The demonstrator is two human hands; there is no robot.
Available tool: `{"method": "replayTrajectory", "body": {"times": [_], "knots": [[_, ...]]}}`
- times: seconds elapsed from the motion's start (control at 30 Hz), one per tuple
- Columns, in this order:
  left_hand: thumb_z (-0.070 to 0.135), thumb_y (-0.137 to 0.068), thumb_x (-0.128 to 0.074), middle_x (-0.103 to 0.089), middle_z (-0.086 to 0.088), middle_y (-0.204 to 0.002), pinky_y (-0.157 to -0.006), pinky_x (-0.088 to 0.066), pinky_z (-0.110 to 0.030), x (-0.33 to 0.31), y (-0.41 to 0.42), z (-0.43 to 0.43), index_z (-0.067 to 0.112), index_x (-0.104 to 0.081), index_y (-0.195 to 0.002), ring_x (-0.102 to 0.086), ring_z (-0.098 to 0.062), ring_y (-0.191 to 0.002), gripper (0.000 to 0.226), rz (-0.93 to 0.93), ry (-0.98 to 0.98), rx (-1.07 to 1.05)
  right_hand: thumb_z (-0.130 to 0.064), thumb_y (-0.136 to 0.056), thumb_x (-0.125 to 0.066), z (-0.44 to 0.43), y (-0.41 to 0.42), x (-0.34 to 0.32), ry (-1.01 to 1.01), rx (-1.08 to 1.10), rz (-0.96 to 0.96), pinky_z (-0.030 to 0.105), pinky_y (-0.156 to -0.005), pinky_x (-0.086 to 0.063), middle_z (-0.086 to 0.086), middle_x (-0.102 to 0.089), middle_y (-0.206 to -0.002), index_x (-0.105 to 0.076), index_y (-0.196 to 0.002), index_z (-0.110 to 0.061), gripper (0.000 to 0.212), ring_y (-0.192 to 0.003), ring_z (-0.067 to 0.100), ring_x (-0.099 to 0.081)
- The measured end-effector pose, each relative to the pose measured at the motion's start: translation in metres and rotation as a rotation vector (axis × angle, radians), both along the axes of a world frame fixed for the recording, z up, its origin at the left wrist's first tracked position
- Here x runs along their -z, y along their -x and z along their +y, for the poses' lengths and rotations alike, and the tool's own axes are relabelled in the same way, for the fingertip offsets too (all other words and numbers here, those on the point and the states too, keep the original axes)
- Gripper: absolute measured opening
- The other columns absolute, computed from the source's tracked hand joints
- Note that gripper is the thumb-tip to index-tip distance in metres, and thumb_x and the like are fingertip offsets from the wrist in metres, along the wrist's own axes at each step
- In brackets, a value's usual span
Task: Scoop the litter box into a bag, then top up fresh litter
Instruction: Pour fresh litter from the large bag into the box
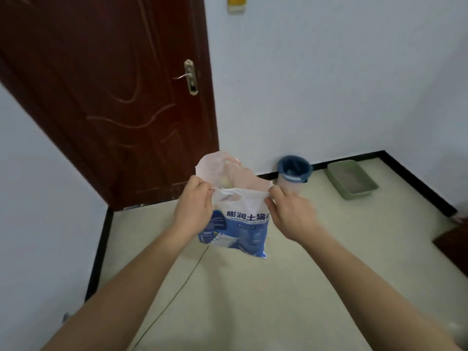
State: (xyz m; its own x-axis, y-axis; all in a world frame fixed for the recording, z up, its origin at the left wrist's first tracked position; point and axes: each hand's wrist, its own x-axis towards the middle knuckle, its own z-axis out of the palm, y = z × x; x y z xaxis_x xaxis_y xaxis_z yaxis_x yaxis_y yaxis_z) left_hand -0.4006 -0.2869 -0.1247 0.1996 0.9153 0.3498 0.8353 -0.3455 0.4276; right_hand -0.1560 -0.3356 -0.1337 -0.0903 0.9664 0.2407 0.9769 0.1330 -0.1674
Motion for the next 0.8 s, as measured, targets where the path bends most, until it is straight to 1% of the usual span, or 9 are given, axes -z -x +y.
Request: {"method": "replayTrajectory", "body": {"times": [0.07,0.13,0.23,0.33,0.4,0.5,0.63,0.73,0.8], "knots": [[0.014,-0.098,-0.047,-0.047,-0.005,-0.098,-0.079,-0.045,-0.036,0.003,-0.066,0.019,0.004,-0.065,-0.095,-0.054,-0.024,-0.085,0.021,0.015,0.032,0.071,-0.041,-0.103,-0.034,0.000,-0.063,0.002,0.006,0.032,-0.006,0.036,-0.058,-0.039,0.002,-0.058,-0.104,-0.049,-0.109,-0.017,0.028,-0.088,0.031,-0.061],[0.014,-0.098,-0.047,-0.047,-0.005,-0.096,-0.081,-0.046,-0.040,0.005,-0.126,0.036,0.004,-0.065,-0.094,-0.054,-0.025,-0.086,0.022,-0.003,0.054,0.125,-0.041,-0.104,-0.033,0.000,-0.120,0.001,0.002,0.073,-0.005,0.035,-0.059,-0.037,0.001,-0.056,-0.106,-0.048,-0.112,-0.018,0.028,-0.090,0.029,-0.060],[0.015,-0.098,-0.047,-0.048,-0.005,-0.096,-0.084,-0.045,-0.036,0.006,-0.210,0.052,0.005,-0.066,-0.095,-0.055,-0.024,-0.089,0.022,-0.050,0.101,0.175,-0.040,-0.104,-0.036,0.002,-0.194,-0.003,-0.037,0.197,0.076,0.033,-0.059,-0.034,0.002,-0.053,-0.105,-0.049,-0.109,-0.018,0.026,-0.085,0.030,-0.059],[0.019,-0.099,-0.046,-0.047,-0.003,-0.097,-0.084,-0.042,-0.032,0.008,-0.283,0.066,0.006,-0.066,-0.099,-0.054,-0.021,-0.090,0.023,-0.060,0.155,0.234,-0.038,-0.103,-0.038,0.013,-0.261,0.002,-0.060,0.280,0.163,0.034,-0.059,-0.038,0.004,-0.052,-0.107,-0.051,-0.109,-0.017,0.025,-0.082,0.032,-0.058],[0.020,-0.100,-0.047,-0.046,-0.002,-0.097,-0.081,-0.040,-0.030,0.012,-0.325,0.080,0.006,-0.066,-0.099,-0.053,-0.020,-0.089,0.024,-0.049,0.172,0.285,-0.036,-0.104,-0.039,0.026,-0.303,0.009,-0.074,0.309,0.176,0.036,-0.059,-0.042,0.006,-0.052,-0.108,-0.051,-0.108,-0.015,0.025,-0.081,0.033,-0.058],[0.021,-0.098,-0.049,-0.046,-0.001,-0.096,-0.082,-0.041,-0.031,0.025,-0.385,0.101,0.008,-0.066,-0.095,-0.053,-0.019,-0.088,0.022,-0.033,0.184,0.410,-0.037,-0.104,-0.036,0.047,-0.363,0.017,-0.055,0.388,0.176,0.039,-0.061,-0.045,0.006,-0.050,-0.102,-0.046,-0.101,-0.015,0.024,-0.080,0.031,-0.055],[0.019,-0.096,-0.050,-0.049,-0.002,-0.095,-0.081,-0.044,-0.035,0.042,-0.468,0.152,0.007,-0.066,-0.091,-0.053,-0.019,-0.084,0.020,-0.042,0.211,0.529,-0.037,-0.104,-0.033,0.078,-0.439,0.027,0.033,0.479,0.153,0.035,-0.063,-0.037,0.003,-0.052,-0.097,-0.035,-0.093,-0.021,0.020,-0.081,0.027,-0.056],[0.016,-0.096,-0.052,-0.051,-0.004,-0.096,-0.082,-0.044,-0.034,0.044,-0.542,0.203,0.005,-0.067,-0.092,-0.054,-0.020,-0.084,0.019,-0.071,0.231,0.598,-0.038,-0.105,-0.032,0.108,-0.502,0.029,0.095,0.554,0.079,0.033,-0.062,-0.031,0.002,-0.056,-0.101,-0.043,-0.099,-0.018,0.024,-0.086,0.025,-0.056],[0.016,-0.095,-0.053,-0.052,-0.005,-0.097,-0.082,-0.045,-0.036,0.042,-0.588,0.234,0.004,-0.066,-0.093,-0.054,-0.020,-0.086,0.018,-0.074,0.229,0.656,-0.040,-0.105,-0.030,0.129,-0.543,0.025,0.156,0.608,0.036,0.032,-0.059,-0.029,0.001,-0.057,-0.103,-0.043,-0.099,-0.020,0.024,-0.080,0.021,-0.053]]}}
